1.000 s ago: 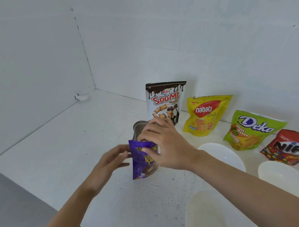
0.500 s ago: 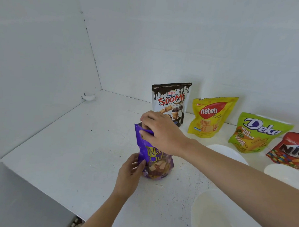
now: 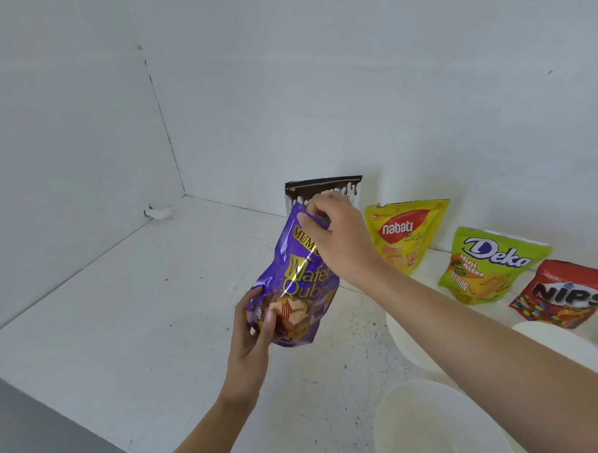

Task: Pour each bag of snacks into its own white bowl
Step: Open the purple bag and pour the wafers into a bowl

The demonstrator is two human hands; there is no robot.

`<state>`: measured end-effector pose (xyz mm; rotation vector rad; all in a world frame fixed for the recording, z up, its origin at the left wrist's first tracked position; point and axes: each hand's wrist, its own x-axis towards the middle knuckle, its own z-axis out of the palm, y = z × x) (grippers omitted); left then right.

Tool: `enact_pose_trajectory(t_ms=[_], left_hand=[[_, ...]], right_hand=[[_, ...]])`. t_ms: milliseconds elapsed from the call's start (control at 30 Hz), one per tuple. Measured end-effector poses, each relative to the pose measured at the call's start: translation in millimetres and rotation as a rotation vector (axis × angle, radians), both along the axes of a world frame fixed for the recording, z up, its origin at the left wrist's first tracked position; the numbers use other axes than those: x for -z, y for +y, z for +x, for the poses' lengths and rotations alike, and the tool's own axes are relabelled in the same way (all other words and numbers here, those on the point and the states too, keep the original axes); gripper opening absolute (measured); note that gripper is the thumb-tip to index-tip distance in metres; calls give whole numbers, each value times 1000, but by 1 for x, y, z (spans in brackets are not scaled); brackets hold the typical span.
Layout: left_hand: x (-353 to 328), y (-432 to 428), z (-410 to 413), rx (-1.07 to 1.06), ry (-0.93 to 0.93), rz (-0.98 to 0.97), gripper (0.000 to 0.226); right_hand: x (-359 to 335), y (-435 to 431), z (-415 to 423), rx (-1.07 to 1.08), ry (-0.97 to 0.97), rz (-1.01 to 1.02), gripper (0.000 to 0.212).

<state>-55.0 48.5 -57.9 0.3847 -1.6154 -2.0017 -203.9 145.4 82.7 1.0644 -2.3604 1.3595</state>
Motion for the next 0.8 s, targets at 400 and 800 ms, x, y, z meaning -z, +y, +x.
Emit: enact_pose_trajectory(t_ms=[400, 800], left_hand=[[-21, -5, -15, 145, 18, 420, 22], [-27, -6, -5, 165, -45, 353, 23]], right_hand=[[-11, 36, 5, -1, -59, 70, 20], [-2, 62, 20, -53, -172, -17, 28]])
